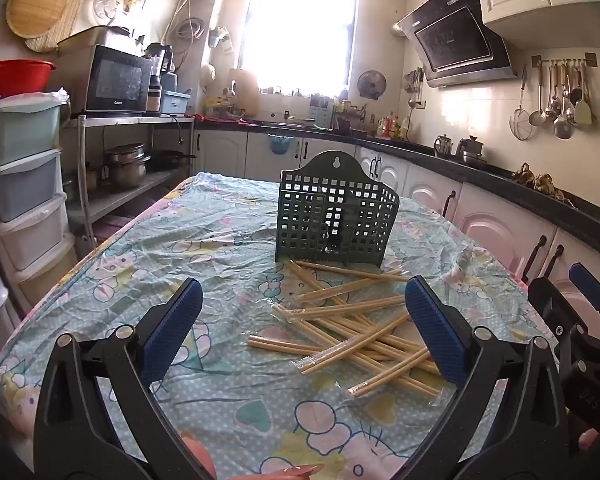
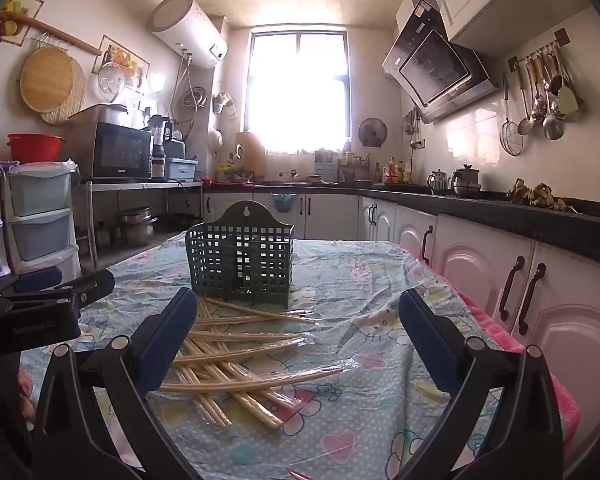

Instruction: Organize utensils

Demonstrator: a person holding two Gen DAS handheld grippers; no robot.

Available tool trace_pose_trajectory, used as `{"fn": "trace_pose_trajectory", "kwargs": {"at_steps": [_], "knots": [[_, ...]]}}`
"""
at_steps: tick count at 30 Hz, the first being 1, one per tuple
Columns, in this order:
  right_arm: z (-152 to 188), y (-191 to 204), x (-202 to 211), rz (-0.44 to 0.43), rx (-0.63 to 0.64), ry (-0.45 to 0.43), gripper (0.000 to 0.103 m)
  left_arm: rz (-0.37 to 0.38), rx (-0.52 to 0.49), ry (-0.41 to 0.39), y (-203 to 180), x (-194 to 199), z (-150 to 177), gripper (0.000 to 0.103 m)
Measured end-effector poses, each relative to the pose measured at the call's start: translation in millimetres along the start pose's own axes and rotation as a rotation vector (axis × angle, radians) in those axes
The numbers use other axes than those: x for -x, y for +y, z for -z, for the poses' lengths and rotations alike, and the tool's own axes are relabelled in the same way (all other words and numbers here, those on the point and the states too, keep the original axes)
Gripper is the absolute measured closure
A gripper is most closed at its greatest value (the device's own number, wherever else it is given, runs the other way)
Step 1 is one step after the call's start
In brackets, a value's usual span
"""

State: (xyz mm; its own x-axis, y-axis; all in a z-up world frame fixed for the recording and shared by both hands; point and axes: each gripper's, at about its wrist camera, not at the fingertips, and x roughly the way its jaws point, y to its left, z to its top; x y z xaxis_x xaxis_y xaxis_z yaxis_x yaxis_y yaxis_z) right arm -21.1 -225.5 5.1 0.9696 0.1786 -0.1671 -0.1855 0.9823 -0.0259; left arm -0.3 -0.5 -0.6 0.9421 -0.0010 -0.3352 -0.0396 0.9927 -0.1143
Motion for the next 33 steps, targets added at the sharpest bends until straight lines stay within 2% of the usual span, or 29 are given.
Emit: {"fn": "trace_pose_trajectory", "kwargs": {"at_steps": [15,16,33], "knots": [[-11.5,-3.9,4.9,-0.001,0.000,-0.001,0.005,0.005,-0.004,-0.007,-6.0,2.7,-3.0,0.009],[-1.9,-1.3,1.7,0.001,0.000,-0.002,0.005,0.005,-0.003,-0.006,-6.2,2.6,-3.0,0.009],[-6.1,-1.9,2.7,0.000,-0.002,-0.002,0.005,0.005,-0.005,-0.010,-5.3,3.2,-2.5,0.009]]}}
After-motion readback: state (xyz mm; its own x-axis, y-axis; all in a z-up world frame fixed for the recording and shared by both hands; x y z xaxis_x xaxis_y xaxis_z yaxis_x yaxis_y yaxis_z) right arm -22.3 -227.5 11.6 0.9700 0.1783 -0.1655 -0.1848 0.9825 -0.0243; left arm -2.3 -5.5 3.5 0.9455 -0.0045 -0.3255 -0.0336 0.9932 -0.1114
